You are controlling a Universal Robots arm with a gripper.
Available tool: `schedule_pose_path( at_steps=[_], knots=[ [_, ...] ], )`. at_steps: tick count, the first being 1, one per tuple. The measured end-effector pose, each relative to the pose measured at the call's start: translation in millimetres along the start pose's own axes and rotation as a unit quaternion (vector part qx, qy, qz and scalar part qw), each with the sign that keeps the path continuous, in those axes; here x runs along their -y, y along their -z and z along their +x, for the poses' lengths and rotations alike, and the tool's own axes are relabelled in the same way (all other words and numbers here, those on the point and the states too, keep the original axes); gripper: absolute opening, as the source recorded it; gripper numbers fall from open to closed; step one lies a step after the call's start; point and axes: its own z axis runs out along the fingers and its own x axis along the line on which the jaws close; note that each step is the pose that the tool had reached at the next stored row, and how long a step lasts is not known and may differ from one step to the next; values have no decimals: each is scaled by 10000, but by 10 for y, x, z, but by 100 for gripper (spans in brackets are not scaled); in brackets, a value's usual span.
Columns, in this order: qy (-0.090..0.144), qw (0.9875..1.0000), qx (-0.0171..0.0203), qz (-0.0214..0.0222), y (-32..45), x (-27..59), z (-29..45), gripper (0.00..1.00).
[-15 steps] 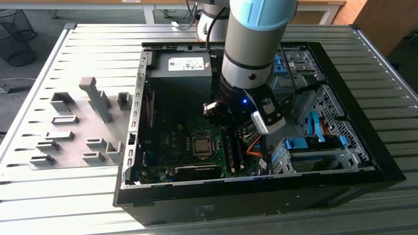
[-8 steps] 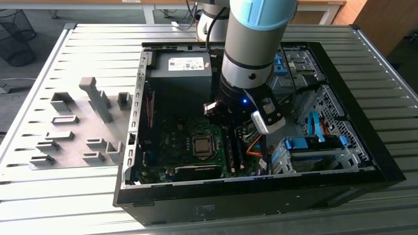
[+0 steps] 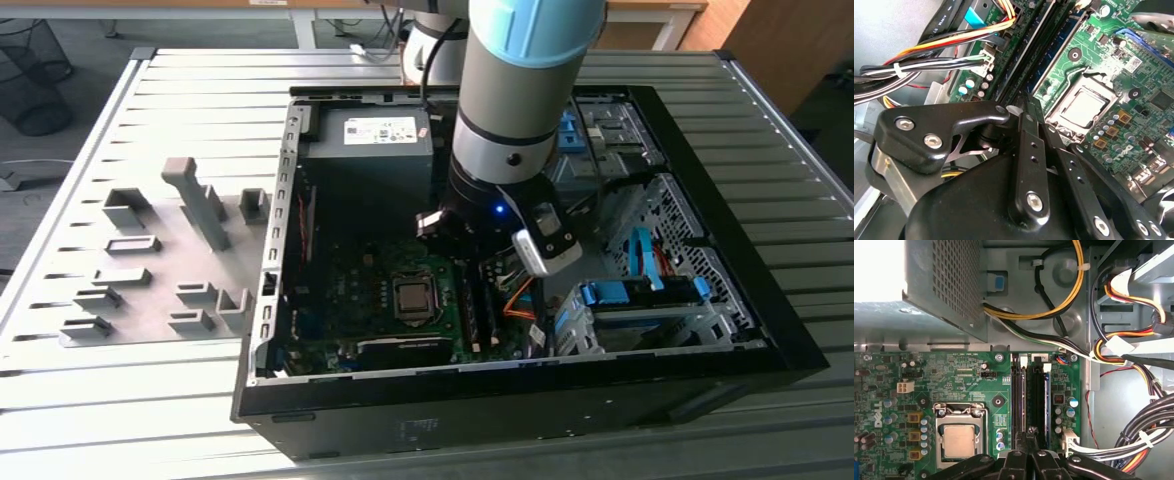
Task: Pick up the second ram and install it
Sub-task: 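Press down the second ram until it locks into place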
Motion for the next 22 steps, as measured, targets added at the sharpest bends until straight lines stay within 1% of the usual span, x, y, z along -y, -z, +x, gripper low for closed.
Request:
schedule_pose_path(
  at_steps=[7,9,10,12,14,17,18,22],
  knots=[
    [0,10000,-16,9,-86,1,-1,11],
    [0,10000,-27,16,-83,-1,-2,11],
    [0,10000,-26,14,-70,-2,-2,11],
    [0,10000,-18,-14,-30,-6,-2,11],
    [0,10000,-23,1,53,0,1,11],
    [0,10000,-23,1,149,0,2,11],
    [0,10000,-23,1,161,0,2,11],
    [0,10000,-23,0,161,0,2,11]
  ],
)
